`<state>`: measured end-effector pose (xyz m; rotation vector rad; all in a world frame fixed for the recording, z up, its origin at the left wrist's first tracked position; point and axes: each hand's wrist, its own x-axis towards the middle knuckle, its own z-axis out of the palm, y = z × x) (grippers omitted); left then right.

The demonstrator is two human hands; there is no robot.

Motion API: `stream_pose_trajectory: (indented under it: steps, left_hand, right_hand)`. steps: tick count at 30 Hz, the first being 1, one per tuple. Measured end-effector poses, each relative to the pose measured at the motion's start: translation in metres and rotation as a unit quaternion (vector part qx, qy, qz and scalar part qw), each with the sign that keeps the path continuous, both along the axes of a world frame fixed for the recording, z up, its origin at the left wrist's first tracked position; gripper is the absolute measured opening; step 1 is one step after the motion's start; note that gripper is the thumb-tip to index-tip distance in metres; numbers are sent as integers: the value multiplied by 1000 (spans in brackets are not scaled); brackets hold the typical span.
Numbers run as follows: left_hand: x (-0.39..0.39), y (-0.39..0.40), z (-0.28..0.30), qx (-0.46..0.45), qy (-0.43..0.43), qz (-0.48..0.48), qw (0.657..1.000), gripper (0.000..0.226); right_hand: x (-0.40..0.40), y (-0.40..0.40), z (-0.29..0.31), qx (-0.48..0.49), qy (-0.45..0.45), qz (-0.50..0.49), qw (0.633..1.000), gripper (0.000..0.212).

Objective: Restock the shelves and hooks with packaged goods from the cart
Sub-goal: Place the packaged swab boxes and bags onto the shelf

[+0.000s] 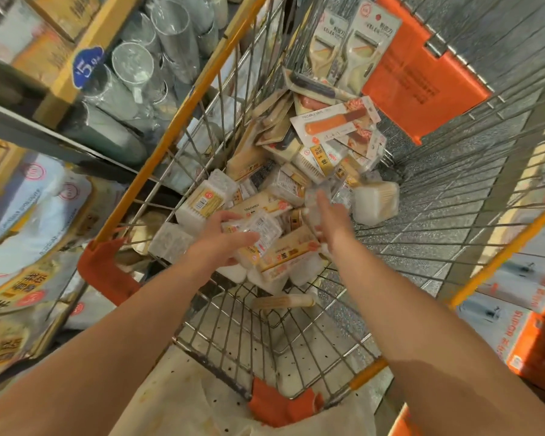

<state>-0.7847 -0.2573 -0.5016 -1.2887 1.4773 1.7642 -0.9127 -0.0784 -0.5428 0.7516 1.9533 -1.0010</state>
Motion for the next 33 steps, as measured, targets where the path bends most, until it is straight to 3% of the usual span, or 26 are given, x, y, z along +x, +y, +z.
stream_pose_trajectory:
  steps: [3, 9, 12, 14, 17, 21, 25, 28, 33]
  left_hand:
    - [-3, -3, -8, 10, -16, 36, 999, 40]
    - [1, -4, -14, 14, -29, 13, 999, 42]
    - [0, -2, -12, 13, -21, -9, 1000, 58]
    - [0, -1, -8, 11, -16, -18, 1000, 65]
    - [-1, -1, 1, 7, 7, -3, 1000, 52]
    - [-10, -5, 23, -7, 44, 9, 999, 54]
    - [-20, -11, 58, -37, 89, 4, 995, 72]
    - [-18, -13, 85, -45, 122, 29, 991, 83]
    - [-3, -2, 141, -55, 215, 82, 972, 63]
  right_hand:
    - [-10, 8, -18, -3, 66, -14, 998, 75]
    - [-13, 7, -66, -37, 102, -45, 993, 87]
    - [-6, 13, -69, -38, 106, -107, 988, 70]
    - [2, 14, -44, -59, 92, -169, 980, 54]
    - [21, 17, -7, -116, 51, -233, 964, 33]
    - [31, 20, 61, -161, 42, -151, 974, 27]
    - [19, 27, 133, -192, 121, -54, 972, 31]
    - [13, 25, 183, -253, 156, -15, 955, 23]
    - [24, -1, 254, -355, 169, 12, 920, 17]
